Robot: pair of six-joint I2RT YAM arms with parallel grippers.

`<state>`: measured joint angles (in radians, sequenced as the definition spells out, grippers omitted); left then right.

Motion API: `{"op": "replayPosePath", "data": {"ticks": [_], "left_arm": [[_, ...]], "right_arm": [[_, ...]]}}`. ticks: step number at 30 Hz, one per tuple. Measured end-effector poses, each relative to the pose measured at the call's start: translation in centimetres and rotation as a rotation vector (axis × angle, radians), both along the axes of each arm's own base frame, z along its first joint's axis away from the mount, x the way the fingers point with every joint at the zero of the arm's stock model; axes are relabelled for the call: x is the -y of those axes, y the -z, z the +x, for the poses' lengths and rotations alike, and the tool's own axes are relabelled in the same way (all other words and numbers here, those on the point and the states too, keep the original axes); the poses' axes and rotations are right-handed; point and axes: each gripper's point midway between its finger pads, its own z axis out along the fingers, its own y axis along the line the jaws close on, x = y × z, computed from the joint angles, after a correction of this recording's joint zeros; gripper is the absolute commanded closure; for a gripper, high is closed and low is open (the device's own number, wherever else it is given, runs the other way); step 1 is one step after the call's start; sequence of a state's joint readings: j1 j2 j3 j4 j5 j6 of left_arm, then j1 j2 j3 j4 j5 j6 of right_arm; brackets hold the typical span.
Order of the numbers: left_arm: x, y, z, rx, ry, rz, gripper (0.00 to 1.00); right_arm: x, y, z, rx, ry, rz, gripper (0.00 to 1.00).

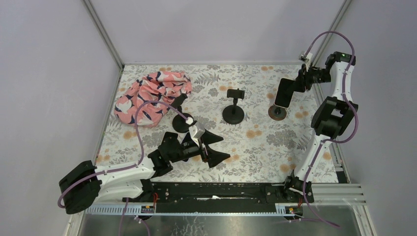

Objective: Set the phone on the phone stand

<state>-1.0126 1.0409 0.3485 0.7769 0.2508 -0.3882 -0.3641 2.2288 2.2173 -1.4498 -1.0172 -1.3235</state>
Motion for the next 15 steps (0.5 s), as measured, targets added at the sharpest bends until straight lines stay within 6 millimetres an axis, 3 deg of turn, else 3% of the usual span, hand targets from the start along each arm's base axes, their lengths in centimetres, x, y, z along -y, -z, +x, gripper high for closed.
{"op": "replayPosePath", "data": {"ticks": [15], "left_arm": [[0.2,-0.9,0.0,0.011,0.007,-0.025,0.01]], "right_arm": [[1.3,1.1,1.8,0.013,0.049,0.003,0.55]]}}
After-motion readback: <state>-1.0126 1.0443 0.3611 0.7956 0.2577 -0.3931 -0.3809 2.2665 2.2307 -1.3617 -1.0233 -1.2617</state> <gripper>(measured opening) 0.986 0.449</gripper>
